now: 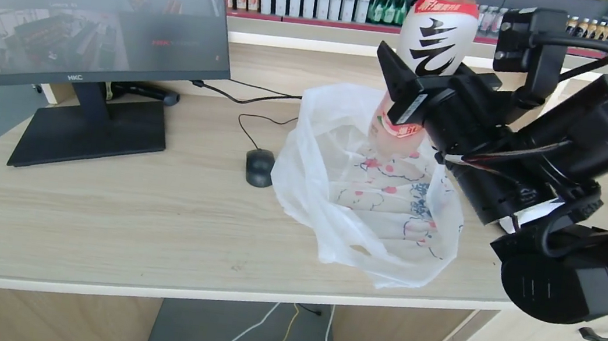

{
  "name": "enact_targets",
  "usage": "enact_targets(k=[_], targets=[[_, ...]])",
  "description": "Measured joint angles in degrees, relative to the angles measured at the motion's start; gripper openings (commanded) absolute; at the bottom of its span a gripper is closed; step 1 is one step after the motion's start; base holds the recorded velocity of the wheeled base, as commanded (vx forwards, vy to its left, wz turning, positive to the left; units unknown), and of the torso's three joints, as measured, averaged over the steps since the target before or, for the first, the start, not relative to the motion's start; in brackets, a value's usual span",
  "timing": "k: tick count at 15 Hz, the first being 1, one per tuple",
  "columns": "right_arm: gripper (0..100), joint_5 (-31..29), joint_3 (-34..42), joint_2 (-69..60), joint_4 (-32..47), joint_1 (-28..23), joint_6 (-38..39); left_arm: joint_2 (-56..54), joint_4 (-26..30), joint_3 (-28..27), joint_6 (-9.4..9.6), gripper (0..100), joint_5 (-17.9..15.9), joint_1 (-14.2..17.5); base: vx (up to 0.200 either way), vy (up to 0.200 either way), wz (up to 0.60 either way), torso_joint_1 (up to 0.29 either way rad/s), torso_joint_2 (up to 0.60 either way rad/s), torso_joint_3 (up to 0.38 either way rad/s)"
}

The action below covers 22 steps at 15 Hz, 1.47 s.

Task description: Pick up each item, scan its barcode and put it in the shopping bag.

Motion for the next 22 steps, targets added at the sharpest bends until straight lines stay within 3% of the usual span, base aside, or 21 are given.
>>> enact_targets(k=[6, 9, 12, 22], targets=[[0, 0.1, -5.2, 2.9, 9.4, -0.5, 0.7, 0.0, 0.0, 0.0, 0.00, 100, 0.0, 0.0, 0.000, 0.000, 0.00, 0.000, 0.00, 0.000], [0, 2.2, -10.1, 3.6, 17.8, -2.0, 1.6, 0.0, 0.0, 0.0, 0.00, 100, 0.0, 0.0, 0.000, 0.000, 0.00, 0.000, 0.00, 0.000], [0, 2.7, -13.6, 5.1, 18.9, -4.1, 1.9, 0.0, 0.0, 0.0, 0.00, 100, 0.0, 0.0, 0.000, 0.000, 0.00, 0.000, 0.00, 0.000], [0, 2.7, -14.8, 10.7, 19.2, -6.3, 5.2, 0.0, 0.0, 0.0, 0.00, 100, 0.0, 0.0, 0.000, 0.000, 0.00, 0.000, 0.00, 0.000]])
